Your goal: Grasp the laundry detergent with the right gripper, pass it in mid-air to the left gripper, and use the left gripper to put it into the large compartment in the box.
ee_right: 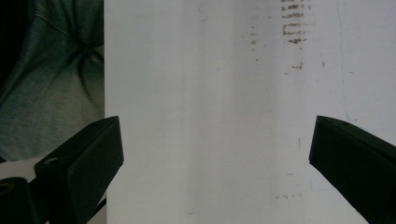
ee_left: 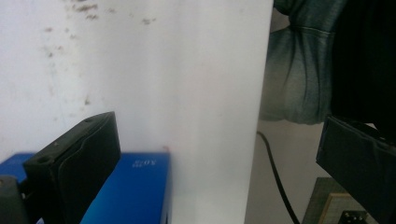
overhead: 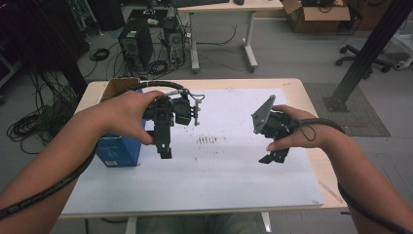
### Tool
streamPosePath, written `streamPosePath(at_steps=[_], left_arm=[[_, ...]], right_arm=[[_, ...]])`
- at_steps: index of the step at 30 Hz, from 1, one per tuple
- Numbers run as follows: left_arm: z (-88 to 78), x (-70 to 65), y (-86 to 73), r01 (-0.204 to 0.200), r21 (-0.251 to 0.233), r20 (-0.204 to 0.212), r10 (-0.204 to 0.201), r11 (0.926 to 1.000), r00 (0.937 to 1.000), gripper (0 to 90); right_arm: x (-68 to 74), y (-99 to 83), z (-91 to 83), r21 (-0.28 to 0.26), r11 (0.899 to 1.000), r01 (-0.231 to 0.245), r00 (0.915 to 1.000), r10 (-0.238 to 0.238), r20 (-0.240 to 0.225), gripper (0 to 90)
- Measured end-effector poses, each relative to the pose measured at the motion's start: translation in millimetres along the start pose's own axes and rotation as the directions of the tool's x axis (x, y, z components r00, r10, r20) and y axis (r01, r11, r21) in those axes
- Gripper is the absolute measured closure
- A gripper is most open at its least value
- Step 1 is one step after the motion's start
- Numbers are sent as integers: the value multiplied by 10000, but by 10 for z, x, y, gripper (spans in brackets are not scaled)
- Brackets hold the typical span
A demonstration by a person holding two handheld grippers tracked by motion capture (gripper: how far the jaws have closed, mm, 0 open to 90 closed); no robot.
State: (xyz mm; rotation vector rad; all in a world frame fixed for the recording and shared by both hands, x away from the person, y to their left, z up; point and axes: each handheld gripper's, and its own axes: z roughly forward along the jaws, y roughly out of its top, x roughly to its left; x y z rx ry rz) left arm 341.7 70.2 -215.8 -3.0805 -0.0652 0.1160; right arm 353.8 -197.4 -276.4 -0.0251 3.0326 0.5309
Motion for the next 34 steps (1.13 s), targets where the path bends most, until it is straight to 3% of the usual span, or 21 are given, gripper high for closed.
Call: streamPosePath(at_steps=[9, 19, 29, 34], left_arm=[[124, 59, -31, 30, 222, -28, -29, 9997, 10000, 2], [41, 125, -142, 375, -212, -133, -377, 9991, 9992, 2], [43, 162, -149, 521, -144, -178, -524, 9985, 9985, 2], [85, 219, -124, 599, -813, -9, -601, 9949, 9982, 2]], right_arm=[[-76, -33, 19, 134, 9998, -130, 9999, 130, -4, 30], [-113, 18, 55, 122, 9999, -74, 10000, 75, -36, 31], [-117, 17, 56, 145, 9999, -77, 10000, 78, -32, 32], [-115, -10, 75, -121, 9999, -102, 9999, 101, -77, 29]])
